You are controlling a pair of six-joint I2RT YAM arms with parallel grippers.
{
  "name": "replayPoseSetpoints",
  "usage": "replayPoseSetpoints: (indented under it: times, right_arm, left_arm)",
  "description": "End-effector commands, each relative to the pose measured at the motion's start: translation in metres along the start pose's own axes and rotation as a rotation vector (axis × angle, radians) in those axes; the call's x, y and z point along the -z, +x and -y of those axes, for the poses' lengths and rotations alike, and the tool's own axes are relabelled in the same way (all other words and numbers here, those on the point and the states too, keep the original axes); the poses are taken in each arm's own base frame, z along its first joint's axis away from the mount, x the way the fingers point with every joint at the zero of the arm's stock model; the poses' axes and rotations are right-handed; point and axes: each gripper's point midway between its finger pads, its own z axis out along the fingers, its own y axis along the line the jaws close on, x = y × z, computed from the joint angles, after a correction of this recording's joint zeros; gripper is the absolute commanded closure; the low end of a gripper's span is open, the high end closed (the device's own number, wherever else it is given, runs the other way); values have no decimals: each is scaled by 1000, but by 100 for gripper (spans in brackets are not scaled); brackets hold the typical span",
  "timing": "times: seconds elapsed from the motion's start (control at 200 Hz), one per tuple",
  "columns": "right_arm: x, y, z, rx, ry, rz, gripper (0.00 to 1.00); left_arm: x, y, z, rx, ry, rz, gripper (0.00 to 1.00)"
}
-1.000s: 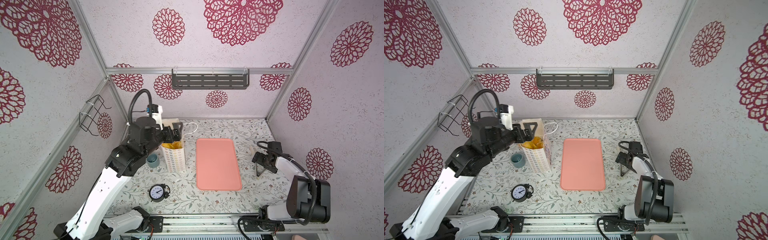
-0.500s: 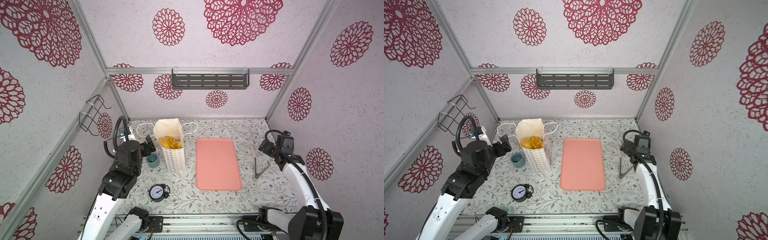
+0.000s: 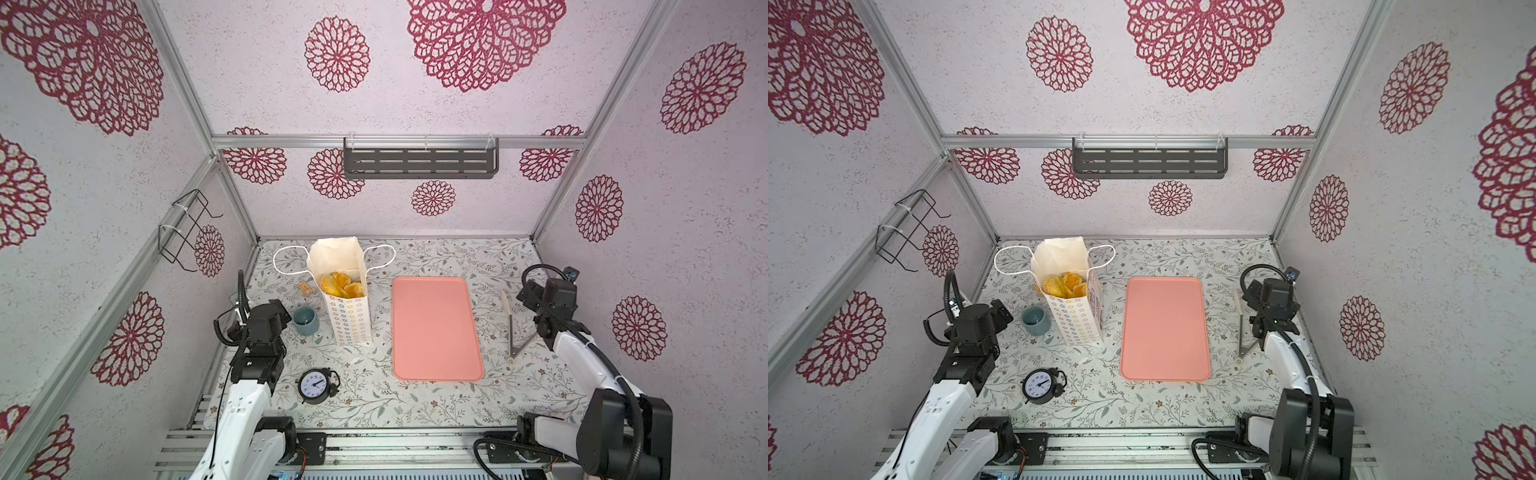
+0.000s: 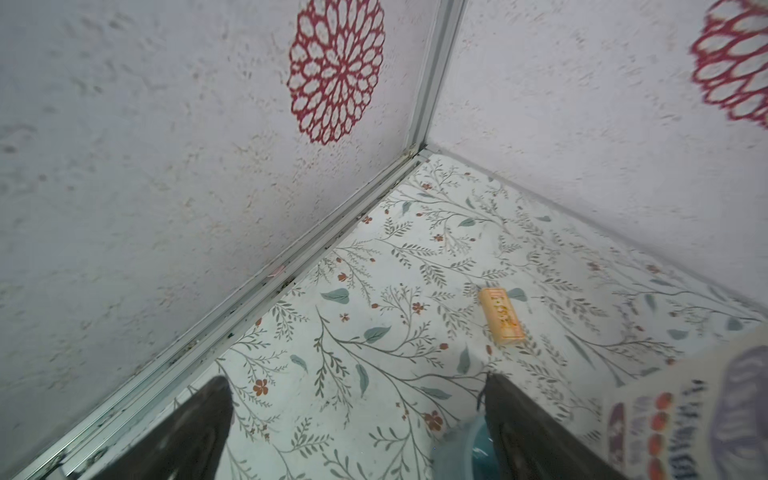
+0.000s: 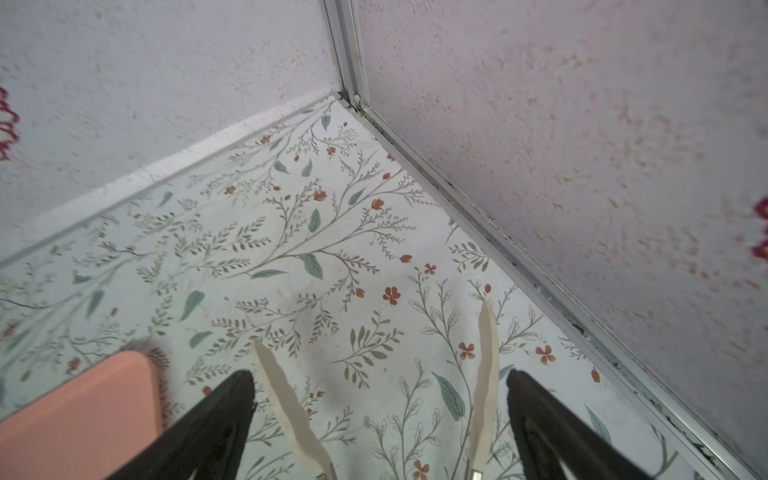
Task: Place the fake bread into the paper bag
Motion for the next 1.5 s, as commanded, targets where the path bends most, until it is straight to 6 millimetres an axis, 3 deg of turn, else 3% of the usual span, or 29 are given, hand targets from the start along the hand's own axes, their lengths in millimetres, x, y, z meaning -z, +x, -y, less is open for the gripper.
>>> replayPoseSetpoints:
  times: [0.0,0.24,0.36,0.545,0.64,0.675,0.781,0.916,1.316,1.496]
  right_arm:
    - [10,-25,-5,63,33,208,2]
    - [13,11,-14,139,-1,244,2]
    - [16,17,-12,126,-13,297,1]
    - [15,16,-26,120,-95,376,1]
    - [12,25,-37,159,-150,386,1]
    - [13,30,-43,179,-181,375,2]
    - [19,33,-39,168,-187,432,1]
    - [11,35,-50,207,-196,384,1]
    - [-2,36,-45,176,-202,327,1]
    - [2,35,-50,198,-197,351,1]
  left_arm:
    - [-17,-28,11,9,21,110,3]
    - [-63,11,21,-9,19,102,3]
    - [-75,12,32,-41,38,68,3]
    - [-75,3,45,-73,116,170,3]
    - [-76,21,44,-63,158,203,3]
    - [-73,19,47,-56,184,251,3]
    - [-74,25,50,-74,200,214,3]
    - [-82,23,53,-93,181,199,3]
    - [-86,23,58,-113,171,181,3]
    - [-84,24,58,-115,173,185,3]
